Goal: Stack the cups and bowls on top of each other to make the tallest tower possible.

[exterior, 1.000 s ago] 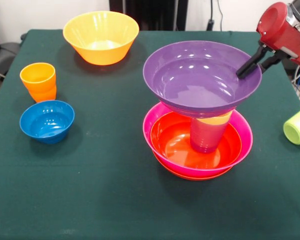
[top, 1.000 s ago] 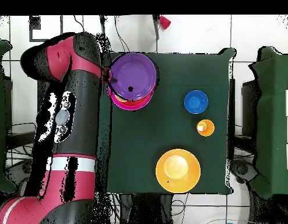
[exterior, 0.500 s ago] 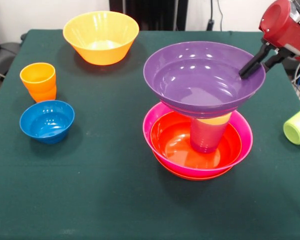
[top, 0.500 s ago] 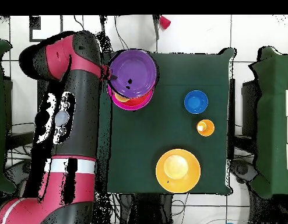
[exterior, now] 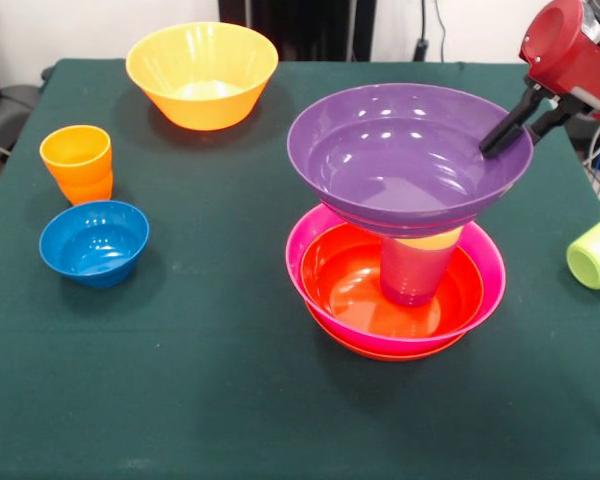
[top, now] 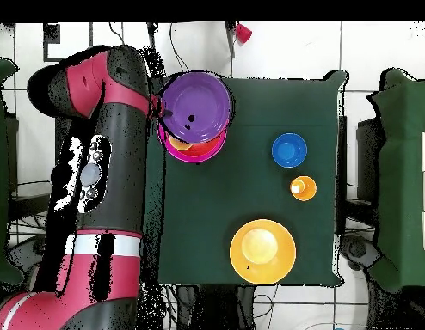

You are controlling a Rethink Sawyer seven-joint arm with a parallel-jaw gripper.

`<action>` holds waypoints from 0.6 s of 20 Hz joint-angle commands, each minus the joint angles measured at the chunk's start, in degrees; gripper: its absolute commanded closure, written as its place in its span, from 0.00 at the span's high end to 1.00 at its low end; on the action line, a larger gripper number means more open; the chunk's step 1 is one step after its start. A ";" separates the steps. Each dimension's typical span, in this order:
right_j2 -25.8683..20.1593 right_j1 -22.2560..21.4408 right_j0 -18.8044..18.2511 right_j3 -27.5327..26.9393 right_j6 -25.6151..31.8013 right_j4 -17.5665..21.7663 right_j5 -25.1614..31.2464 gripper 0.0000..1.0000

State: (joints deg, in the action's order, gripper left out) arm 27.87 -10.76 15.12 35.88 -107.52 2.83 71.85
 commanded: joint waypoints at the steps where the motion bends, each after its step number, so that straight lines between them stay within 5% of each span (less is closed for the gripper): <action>1: -3.04 1.45 -0.48 3.93 -11.25 0.24 -2.64 0.00; 12: -2.20 2.66 -0.05 2.77 -12.92 0.42 -2.05 0.00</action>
State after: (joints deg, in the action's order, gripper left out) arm 28.06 -10.36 15.13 35.88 -107.53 2.75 71.85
